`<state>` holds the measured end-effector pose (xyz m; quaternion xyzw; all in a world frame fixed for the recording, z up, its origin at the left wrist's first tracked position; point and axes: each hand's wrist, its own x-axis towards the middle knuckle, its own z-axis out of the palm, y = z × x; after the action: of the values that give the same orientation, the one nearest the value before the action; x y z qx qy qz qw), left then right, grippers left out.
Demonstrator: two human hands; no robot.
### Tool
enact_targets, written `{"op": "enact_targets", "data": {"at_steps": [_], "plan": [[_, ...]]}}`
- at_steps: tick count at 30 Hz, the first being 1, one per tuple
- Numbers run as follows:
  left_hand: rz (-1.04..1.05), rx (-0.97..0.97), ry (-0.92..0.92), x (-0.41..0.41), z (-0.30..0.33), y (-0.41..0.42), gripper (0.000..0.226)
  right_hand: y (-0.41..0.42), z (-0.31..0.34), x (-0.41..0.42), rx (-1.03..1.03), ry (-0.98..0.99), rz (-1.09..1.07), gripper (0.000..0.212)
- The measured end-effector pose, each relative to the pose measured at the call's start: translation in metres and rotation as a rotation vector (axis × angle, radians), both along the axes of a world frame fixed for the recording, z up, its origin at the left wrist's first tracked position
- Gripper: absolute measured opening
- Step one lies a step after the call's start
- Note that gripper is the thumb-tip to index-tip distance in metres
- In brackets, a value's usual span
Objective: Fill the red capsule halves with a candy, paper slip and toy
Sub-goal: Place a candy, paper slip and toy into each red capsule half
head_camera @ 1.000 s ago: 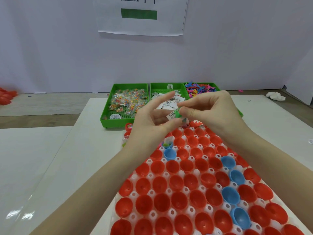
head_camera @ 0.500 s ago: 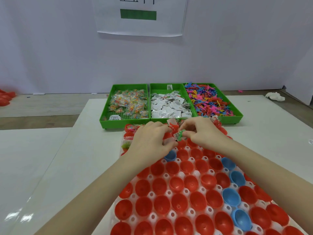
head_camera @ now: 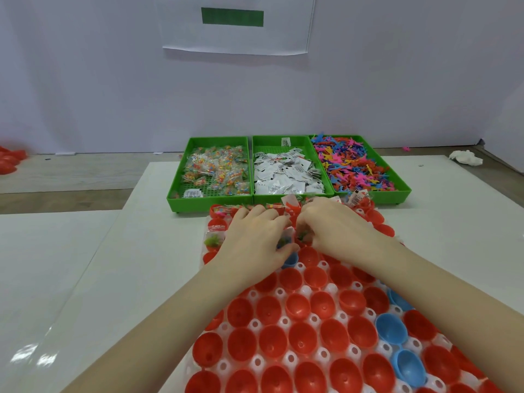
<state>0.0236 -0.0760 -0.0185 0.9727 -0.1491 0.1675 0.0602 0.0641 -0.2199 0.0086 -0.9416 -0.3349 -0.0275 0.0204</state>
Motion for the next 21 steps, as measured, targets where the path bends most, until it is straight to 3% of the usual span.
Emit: {"op": "enact_targets", "data": {"at_steps": [6, 9, 13, 15, 17, 19, 21], "plan": [[0.004, -0.074, -0.075, -0.001, 0.002, 0.002, 0.044, -0.007, 0.009, 0.005, 0.299, 0.162, -0.106, 0.036], [0.020, -0.274, -0.134, 0.001, 0.014, 0.009, 0.037, -0.012, 0.012, 0.010, 0.350, 0.282, -0.109, 0.034], [0.030, -0.580, -0.075, 0.010, 0.027, 0.029, 0.023, -0.021, 0.015, 0.012, 0.359, 0.333, -0.073, 0.029], [0.125, -0.755, -0.061, 0.020, 0.031, 0.043, 0.015, -0.029, 0.019, 0.015, 0.474, 0.344, -0.075, 0.021], [0.266, -0.826, -0.046, 0.034, 0.030, 0.060, 0.016, -0.040, 0.022, 0.027, 0.706, 0.280, -0.131, 0.006], [0.372, -0.813, 0.007, 0.049, 0.026, 0.077, 0.021, -0.054, 0.021, 0.047, 0.903, 0.129, -0.283, 0.008], [0.405, -0.743, 0.104, 0.061, 0.021, 0.091, 0.026, -0.069, 0.015, 0.073, 0.917, 0.008, -0.509, 0.006]]}}
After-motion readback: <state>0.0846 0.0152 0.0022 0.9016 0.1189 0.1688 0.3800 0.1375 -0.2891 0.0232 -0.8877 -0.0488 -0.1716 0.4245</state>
